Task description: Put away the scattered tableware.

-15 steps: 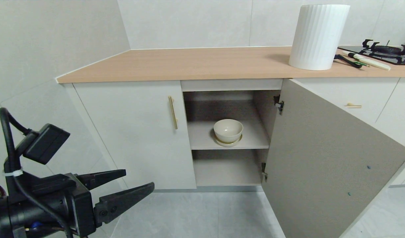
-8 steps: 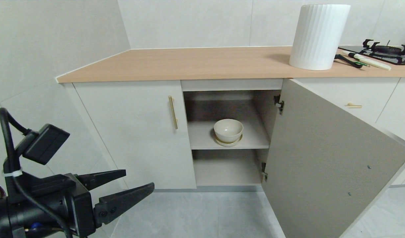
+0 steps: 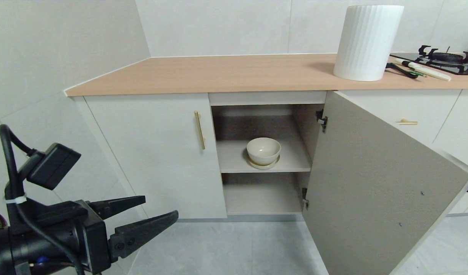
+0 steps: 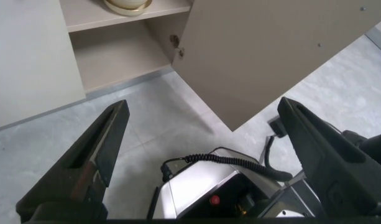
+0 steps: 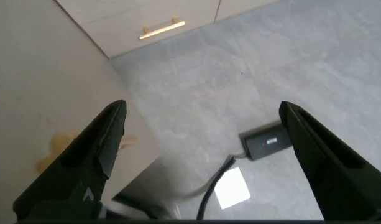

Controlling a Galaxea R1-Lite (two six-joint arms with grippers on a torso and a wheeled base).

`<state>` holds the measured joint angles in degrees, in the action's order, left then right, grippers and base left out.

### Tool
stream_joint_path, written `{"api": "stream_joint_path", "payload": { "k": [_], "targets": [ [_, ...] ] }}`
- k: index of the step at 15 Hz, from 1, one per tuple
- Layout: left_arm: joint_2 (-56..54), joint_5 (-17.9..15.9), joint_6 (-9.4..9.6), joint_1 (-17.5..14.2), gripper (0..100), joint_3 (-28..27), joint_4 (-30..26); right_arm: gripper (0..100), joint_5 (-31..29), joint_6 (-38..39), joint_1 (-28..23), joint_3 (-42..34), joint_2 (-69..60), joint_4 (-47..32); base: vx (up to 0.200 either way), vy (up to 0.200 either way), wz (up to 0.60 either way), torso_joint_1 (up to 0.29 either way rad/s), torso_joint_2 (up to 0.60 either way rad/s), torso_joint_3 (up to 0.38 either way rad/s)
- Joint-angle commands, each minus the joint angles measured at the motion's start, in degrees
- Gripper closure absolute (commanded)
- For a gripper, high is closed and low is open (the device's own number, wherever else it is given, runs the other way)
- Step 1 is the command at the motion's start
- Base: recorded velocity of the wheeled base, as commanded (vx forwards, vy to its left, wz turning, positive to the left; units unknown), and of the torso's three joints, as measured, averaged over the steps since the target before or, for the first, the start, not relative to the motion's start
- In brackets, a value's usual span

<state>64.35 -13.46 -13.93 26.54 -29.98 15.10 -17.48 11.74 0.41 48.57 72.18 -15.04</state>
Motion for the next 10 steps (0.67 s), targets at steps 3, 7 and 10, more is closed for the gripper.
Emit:
{"api": "stream_joint_path", "payload": {
  "k": [3,7,10],
  "targets": [
    [0.1,0.0,-0.04,0.0,0,-0.1,0.0,0,0.3,4.7,6.3,-1.6,1.6,1.6,0.000,0.000,0.00,0.000,0.00,0.000],
    [0.1,0.0,-0.04,0.0,0,-0.1,0.0,0,1.9,10.2,12.4,-2.0,2.3,2.5,0.000,0.000,0.00,0.000,0.00,0.000],
    [0.1,0.0,-0.04,0.0,0,-0.1,0.0,0,4.7,12.7,14.9,-2.1,2.4,2.7,0.000,0.000,0.00,0.000,0.00,0.000]
  ]
}}
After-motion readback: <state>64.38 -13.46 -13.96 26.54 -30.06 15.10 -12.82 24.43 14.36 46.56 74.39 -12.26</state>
